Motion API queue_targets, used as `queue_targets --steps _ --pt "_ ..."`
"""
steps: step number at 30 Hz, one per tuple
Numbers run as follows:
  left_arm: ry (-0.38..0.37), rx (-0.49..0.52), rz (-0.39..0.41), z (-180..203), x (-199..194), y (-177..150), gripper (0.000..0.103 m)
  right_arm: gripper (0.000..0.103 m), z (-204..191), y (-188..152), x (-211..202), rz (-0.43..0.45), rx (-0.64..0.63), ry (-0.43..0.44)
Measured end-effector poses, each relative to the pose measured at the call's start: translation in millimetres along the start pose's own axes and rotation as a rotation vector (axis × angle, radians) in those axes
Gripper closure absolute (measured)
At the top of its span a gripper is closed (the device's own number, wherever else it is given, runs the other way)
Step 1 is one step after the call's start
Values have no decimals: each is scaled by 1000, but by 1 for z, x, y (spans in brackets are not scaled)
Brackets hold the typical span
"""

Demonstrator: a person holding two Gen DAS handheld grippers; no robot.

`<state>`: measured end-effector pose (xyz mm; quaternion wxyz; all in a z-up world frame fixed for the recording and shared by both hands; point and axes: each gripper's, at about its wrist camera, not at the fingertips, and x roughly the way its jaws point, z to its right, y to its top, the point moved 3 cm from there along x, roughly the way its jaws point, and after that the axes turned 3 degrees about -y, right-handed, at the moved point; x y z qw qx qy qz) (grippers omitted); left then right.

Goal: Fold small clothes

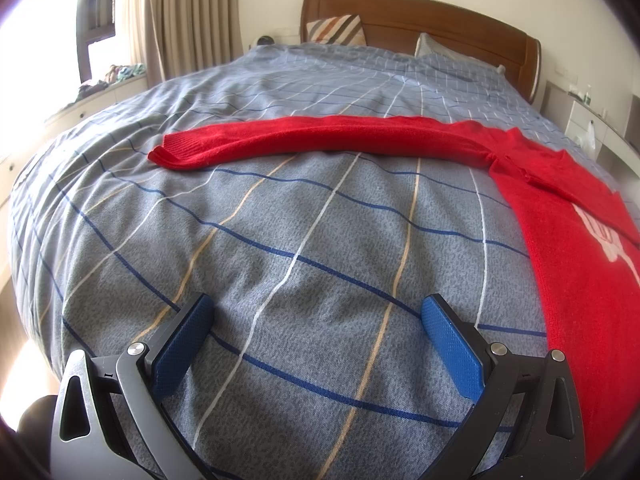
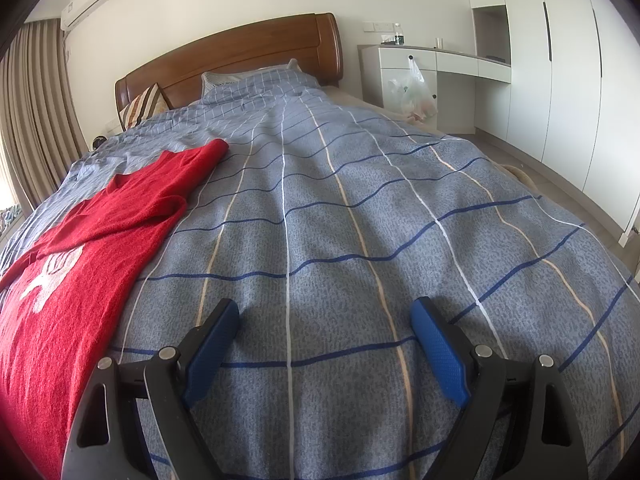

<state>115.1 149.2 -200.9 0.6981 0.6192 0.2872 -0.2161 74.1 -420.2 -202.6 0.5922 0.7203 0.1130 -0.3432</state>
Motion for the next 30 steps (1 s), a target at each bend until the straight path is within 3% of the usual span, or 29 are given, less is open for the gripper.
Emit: queue_targets --steps 13,15,18,24,27,30 --pt "-6 -4 -22 -1 -1 2 0 16 0 0 0 0 0 0" --pt "-44 -35 -59 -5 -3 9 0 16 0 0 0 0 0 0" --pt "-168 -131 -65 -22 -13 32 0 16 0 0 0 0 0 0" --pt "-213 -337 -29 -105 -19 89 0 15 -1 0 1 -1 0 0" --pt "-160 -421 -61 -159 -2 102 1 15 -1 0 1 0 0 0" --pt "-130 -477 -141 -193 26 107 3 15 -1 0 1 -1 -1 -1"
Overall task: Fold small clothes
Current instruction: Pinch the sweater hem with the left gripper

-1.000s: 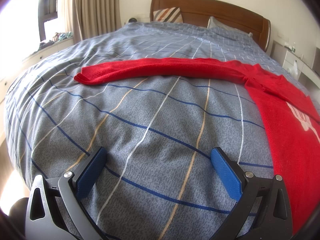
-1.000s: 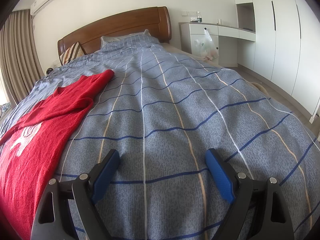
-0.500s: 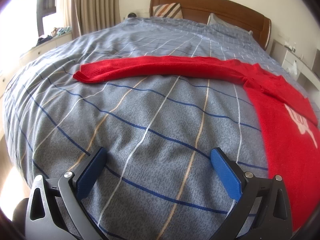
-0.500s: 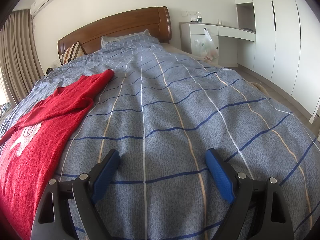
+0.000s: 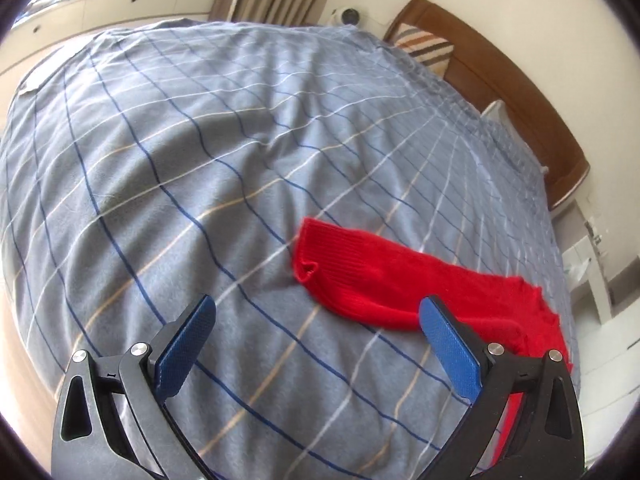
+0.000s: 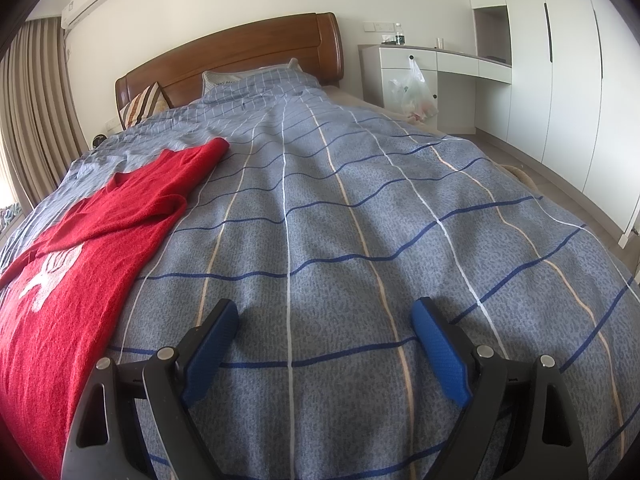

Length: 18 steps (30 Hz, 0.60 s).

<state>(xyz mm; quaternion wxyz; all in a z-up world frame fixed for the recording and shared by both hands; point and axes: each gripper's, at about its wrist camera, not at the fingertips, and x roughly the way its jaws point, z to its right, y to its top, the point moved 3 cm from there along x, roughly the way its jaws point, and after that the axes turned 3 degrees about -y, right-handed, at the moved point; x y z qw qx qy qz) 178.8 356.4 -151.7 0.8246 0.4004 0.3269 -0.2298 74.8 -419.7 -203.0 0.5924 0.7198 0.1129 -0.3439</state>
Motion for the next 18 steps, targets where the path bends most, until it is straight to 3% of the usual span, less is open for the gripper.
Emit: queue_targets --steps 5,8,10,13,15,18 --pt "-30 2 -112 8 45 14 17 15 -1 -1 -1 -2 -6 -5" --pt "14 42 -170 21 71 11 37 15 -2 0 0 -4 -10 -9" --pt "80 95 -176 32 77 11 95 15 -3 -1 0 -5 -12 -11" --pt "113 161 -138 59 62 21 96 15 -4 1 1 -6 -14 -13" --pt "109 252 -82 97 42 33 96 15 -3 0 1 -6 -14 -12" --pt "22 357 -37 172 17 49 96 14 -4 0 1 -7 -14 -13"
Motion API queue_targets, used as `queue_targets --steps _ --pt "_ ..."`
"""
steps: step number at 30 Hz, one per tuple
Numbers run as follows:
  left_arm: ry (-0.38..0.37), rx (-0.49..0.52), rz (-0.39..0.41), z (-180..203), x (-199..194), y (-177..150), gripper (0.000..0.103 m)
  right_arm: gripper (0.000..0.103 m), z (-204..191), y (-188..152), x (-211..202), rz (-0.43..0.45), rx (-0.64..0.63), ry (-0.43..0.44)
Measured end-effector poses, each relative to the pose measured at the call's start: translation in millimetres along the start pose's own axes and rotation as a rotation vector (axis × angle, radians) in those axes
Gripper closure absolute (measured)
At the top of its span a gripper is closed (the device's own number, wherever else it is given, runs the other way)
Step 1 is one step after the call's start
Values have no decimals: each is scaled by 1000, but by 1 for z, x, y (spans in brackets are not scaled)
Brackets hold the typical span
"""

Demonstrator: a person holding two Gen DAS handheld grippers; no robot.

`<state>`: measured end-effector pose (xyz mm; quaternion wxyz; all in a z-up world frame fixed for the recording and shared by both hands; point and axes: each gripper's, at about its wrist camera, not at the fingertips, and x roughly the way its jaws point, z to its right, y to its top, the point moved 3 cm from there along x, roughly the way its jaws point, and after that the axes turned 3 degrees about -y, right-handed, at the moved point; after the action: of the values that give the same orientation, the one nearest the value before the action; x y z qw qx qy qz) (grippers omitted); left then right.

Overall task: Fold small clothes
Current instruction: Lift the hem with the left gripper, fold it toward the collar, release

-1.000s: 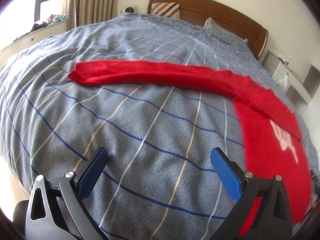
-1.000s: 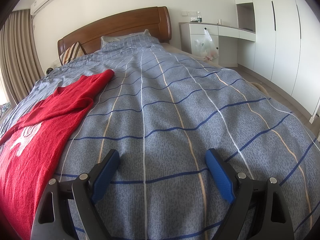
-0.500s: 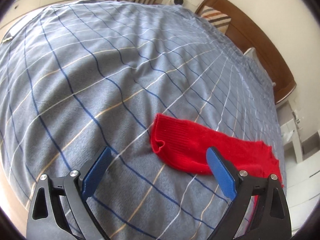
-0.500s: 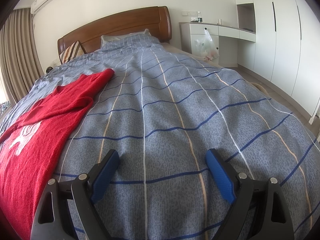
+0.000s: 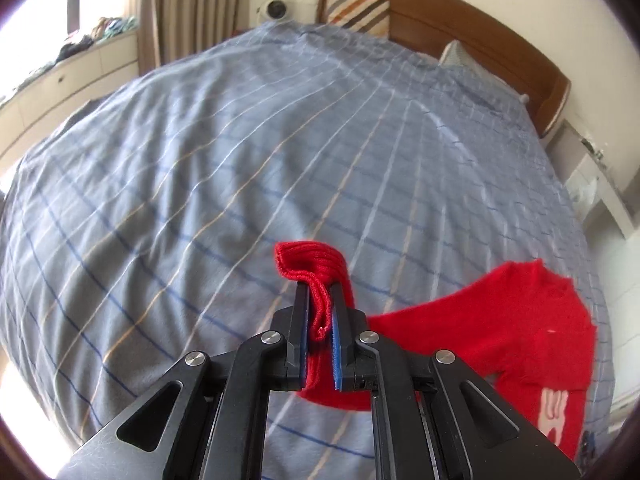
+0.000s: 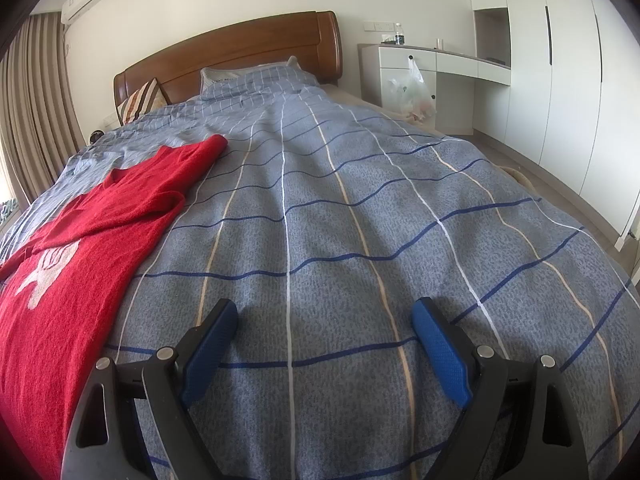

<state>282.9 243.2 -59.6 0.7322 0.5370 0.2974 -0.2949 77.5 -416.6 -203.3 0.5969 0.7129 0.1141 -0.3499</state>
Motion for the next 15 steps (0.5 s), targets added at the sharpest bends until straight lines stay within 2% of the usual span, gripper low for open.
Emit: queue_targets --steps 3,6,9,12,14,15 --pt "-105 111 36 84 -14 32 96 14 0 0 0 -2 -2 -2" --pt "-229 223 47 181 -16 45 96 14 0 0 0 -2 -2 -1" --pt "-348 321 22 271 -7 30 96 14 0 0 0 -2 -2 -1" --pt "-436 389 -35 337 14 -8 93 14 0 0 0 -2 -2 1" --pt "-530 422 -111 369 33 -40 71 14 0 0 0 -2 -2 1" --pt "-562 420 -156 378 41 -56 35 14 0 0 0 -2 -2 1"
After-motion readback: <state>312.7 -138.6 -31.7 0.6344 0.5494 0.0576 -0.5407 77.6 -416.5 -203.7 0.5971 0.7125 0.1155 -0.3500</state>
